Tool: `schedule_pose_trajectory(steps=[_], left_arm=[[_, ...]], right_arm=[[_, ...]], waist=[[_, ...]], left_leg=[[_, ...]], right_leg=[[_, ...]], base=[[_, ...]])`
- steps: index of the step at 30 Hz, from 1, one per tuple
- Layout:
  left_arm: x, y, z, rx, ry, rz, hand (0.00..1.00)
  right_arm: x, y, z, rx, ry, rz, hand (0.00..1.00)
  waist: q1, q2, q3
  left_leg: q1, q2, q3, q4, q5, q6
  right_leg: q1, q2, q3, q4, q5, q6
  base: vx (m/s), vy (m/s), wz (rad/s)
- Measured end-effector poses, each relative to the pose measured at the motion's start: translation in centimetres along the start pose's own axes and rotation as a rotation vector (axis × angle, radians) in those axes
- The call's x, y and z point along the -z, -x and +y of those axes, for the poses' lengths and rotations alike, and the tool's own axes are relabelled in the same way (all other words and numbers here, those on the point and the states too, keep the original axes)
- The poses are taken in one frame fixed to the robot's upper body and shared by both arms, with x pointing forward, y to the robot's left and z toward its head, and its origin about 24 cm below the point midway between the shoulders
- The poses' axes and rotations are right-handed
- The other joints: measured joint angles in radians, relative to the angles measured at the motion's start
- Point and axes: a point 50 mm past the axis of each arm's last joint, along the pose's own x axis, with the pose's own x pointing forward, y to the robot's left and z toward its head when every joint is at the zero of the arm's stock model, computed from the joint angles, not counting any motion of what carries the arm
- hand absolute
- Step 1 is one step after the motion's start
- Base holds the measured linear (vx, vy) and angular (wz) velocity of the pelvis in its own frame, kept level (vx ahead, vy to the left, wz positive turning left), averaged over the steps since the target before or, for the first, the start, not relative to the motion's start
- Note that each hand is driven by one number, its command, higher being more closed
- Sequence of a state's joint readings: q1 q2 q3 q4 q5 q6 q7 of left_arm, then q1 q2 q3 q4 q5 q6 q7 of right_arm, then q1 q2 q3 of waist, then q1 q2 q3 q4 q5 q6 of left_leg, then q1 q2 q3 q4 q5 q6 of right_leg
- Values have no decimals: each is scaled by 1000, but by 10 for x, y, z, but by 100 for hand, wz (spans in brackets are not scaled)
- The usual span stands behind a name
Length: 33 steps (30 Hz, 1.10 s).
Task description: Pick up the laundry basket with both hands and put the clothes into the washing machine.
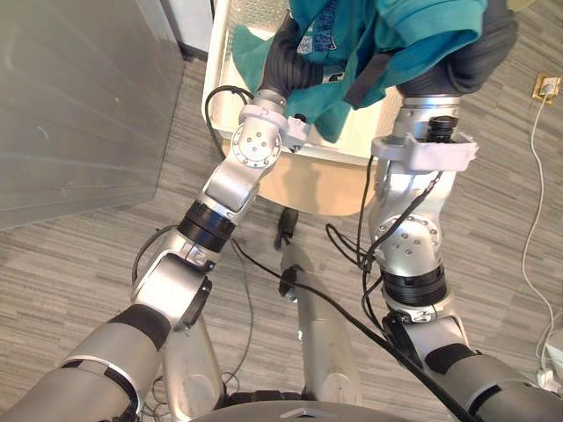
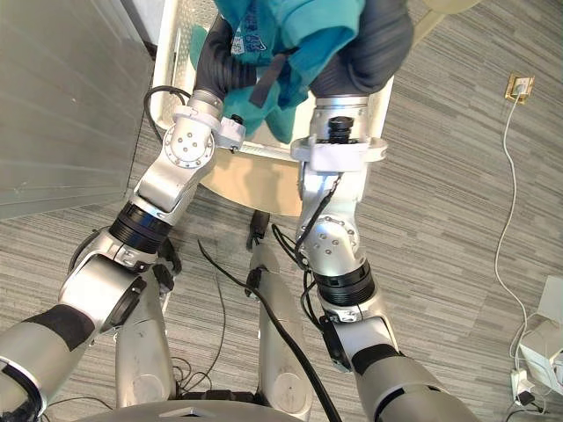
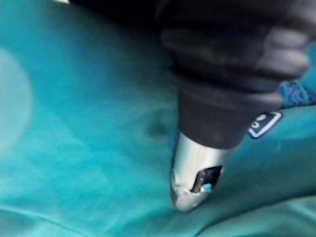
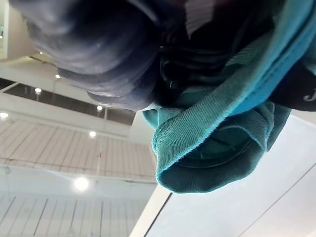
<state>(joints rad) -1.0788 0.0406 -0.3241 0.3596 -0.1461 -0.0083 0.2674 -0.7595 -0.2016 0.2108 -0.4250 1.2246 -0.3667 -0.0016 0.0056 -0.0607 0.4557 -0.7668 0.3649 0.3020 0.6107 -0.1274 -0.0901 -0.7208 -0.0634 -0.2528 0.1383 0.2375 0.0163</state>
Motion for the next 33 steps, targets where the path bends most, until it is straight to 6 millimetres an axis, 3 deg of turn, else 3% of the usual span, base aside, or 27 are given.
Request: schedule_pose_trajectory(steps=[5, 6, 15, 16, 20, 26, 33], left_arm=[[-4, -7, -13, 31, 65, 11, 0], [-5, -8, -15, 33, 67, 13, 100], [-7, -9, -15, -40, 88, 11, 100], [-7, -9, -14, -53, 89, 10, 100], [-3, -8, -4, -117, 104, 24, 100], [1, -6, 5, -181, 133, 43, 100], [8, 5, 8, -195, 192, 46, 100]], right_arm=[[14, -3, 9, -17, -86, 6, 100], [16, -4, 12, -22, -102, 0, 100], [14, -5, 19, -27, -161, -78, 100], [11, -4, 20, -28, -160, -96, 0], [8, 2, 13, 17, -141, -109, 0], [1, 29, -9, 177, -26, -92, 0], [-13, 61, -28, 298, 158, -10, 0]], waist=[[-7, 0, 0], [-7, 0, 0], [-10, 0, 0], [-11, 0, 0], [-15, 0, 0], [-14, 1, 0], [-15, 3, -5]], left_leg=[[0, 0, 4, 1, 0, 1], [0, 0, 4, 1, 0, 1], [4, 0, 27, 1, -1, 2], [4, 2, 27, 1, -1, 2], [19, 5, 27, 0, -1, 2], [67, 5, 29, -5, -1, 2], [194, -8, 43, -42, -3, -4]], right_leg=[[5, 2, 2, -17, 16, -6], [5, 2, 3, -17, 16, -6], [5, 7, 26, -50, 34, 0], [6, 8, 25, -50, 35, 0], [21, 14, 25, -53, 37, -3], [65, 14, 24, -51, 28, -2], [149, -2, 14, 0, -28, -12]], base=[[0, 0, 0], [0, 0, 0], [-7, -7, -5], [-11, -20, -3], [0, 0, 0], [0, 0, 0], [11, 0, 1]])
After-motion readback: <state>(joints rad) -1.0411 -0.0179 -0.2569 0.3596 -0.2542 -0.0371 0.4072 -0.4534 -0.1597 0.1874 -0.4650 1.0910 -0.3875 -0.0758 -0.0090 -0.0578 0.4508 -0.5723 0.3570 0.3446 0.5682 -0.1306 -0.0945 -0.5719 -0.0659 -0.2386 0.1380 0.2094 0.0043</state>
